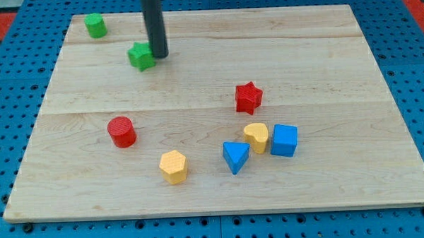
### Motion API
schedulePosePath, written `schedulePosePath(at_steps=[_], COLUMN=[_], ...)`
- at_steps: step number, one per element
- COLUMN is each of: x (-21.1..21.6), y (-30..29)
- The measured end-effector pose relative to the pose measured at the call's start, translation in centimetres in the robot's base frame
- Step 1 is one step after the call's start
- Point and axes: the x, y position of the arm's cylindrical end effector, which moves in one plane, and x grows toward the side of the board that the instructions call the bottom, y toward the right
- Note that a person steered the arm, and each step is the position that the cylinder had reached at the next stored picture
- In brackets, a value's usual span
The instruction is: Slide the blue triangle towards top center
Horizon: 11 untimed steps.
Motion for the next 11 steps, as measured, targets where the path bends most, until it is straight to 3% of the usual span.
schedulePosePath(at_steps=[1, 2, 3, 4, 5, 6, 7, 8, 10, 11], x=[3.8, 3.9, 11.0, 23.1, 23.8, 19.7, 13.6, 11.6, 2.1, 0.0], y=[6.8, 20.8, 26.0, 25.5, 16.3, 9.6, 7.6, 8.8, 8.0, 8.5])
